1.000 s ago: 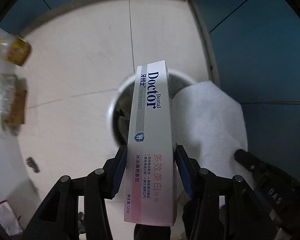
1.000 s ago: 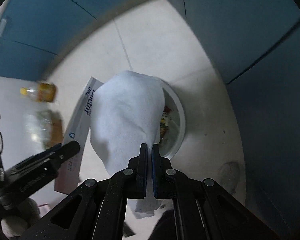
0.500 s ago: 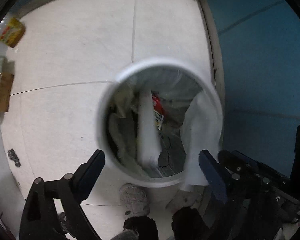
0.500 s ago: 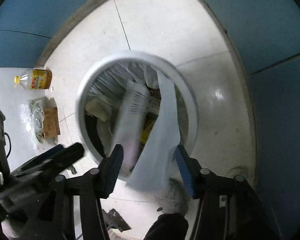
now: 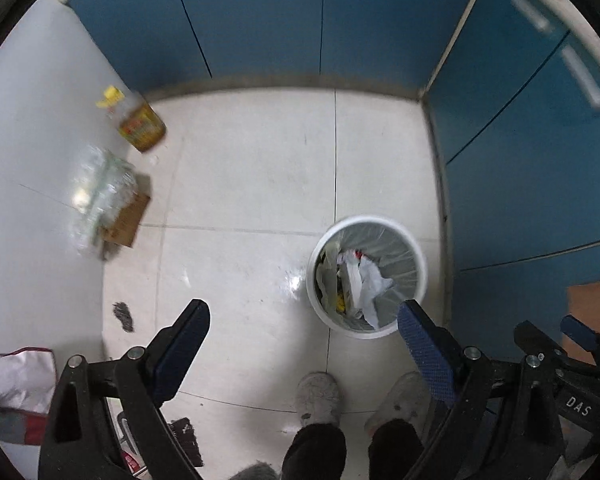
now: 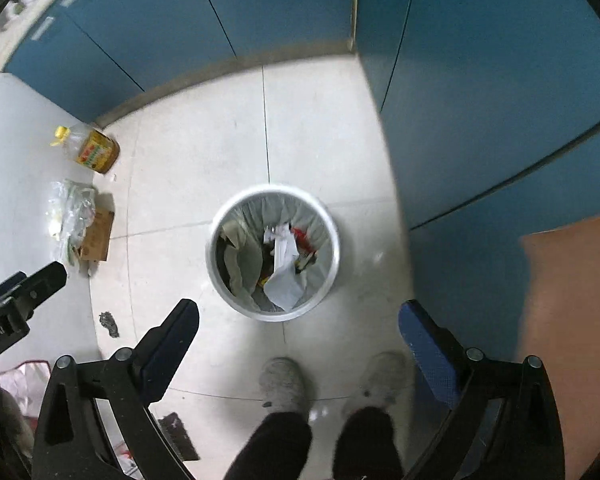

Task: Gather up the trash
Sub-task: 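Move both tools back to the counter toward the red sugar bag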

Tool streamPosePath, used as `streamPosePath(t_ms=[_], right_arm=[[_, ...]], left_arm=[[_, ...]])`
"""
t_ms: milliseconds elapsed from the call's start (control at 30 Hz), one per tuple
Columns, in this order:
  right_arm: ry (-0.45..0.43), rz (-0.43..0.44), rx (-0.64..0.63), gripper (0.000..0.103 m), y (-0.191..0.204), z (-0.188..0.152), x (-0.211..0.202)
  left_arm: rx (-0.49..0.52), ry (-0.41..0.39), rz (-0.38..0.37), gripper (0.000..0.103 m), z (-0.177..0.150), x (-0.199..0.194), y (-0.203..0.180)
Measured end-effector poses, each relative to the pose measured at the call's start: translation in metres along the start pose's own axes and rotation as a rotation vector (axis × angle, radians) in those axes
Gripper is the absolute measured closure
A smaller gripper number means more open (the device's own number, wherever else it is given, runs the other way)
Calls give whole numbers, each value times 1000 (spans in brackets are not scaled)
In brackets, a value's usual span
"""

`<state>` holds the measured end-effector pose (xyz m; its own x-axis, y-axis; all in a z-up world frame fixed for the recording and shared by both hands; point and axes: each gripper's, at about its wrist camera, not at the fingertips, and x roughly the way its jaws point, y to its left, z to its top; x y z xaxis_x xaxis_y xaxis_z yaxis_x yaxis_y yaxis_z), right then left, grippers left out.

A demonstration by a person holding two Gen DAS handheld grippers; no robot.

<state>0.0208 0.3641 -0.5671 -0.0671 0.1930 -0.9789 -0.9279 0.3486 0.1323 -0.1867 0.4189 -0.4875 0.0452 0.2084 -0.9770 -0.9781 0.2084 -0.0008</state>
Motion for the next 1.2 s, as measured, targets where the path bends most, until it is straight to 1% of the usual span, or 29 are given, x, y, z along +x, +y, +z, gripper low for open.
streamPosePath(t_ms=[100,200,267,300,367,400,533,600,733,833,933,1033,1067,1133,1167,1200], right_arm=[[-74,-29,-14,1,5,-8,-89],[-136,-46,-16,1,3,-17,-165],[-169,-47,-16,1,2,-25,-205],[-191,-50,-22,1,1,-29,-233],[-217,-46,-30,1,0,-37,-272],[-237,-45,-38,1,-2,-43,-297],[-284,-37,-43,1,-2,-65,-365],[-306,-36,-44,1,-1,-74,-382],[-344,-6,-32,1,-7,-87,-416],[-357,31,-10,1,-14,-91,-430],[-376,69,34,1,-29,-91,-439],[-406,103,105,1,-54,-90,-448],[-415,104,133,1,-65,-91,-452],[-424,114,193,1,-88,-93,-458],[-427,114,226,1,-103,-95,-460],[-430,108,253,1,-116,-96,-463]], left_arm=[[-3,-45,9,7,-4,-66,-2],[10,-77,13,7,-10,-114,-10],[20,-98,21,7,-16,-144,-12],[27,-113,18,7,-21,-167,-14],[20,-134,7,7,-28,-191,-15],[16,-149,-2,7,-32,-210,-16],[32,-196,-22,7,-45,-261,-23],[45,-220,-20,7,-52,-280,-28],[41,-244,-42,7,-59,-306,-33],[49,-276,-19,7,-60,-325,-39],[63,-324,23,7,-55,-341,-53],[106,-390,28,7,-43,-354,-79],[116,-406,18,7,-42,-357,-86],[161,-438,-21,7,-33,-365,-113],[206,-447,-31,5,-28,-366,-135],[241,-445,-34,0,-25,-366,-152]])
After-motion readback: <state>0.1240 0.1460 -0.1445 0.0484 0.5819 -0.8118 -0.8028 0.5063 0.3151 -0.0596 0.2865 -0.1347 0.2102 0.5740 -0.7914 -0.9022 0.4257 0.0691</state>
